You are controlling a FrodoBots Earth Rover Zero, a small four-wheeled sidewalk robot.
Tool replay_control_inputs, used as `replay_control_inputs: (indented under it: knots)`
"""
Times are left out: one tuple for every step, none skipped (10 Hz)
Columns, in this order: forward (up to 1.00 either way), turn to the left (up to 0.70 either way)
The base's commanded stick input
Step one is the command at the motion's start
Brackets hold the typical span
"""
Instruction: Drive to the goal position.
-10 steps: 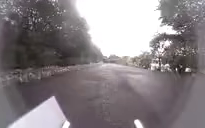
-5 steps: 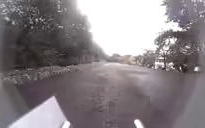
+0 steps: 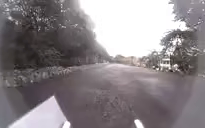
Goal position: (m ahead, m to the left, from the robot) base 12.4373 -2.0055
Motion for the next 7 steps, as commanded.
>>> replay_control_inputs:
  knots:
    - [1.0,-0.4]
    - [1.0,-0.4]
    - [1.0,-0.4]
    - [1.0,-0.39]
    - [1.0,-0.14]
    - [1.0,0.0]
    - [1.0,0.0]
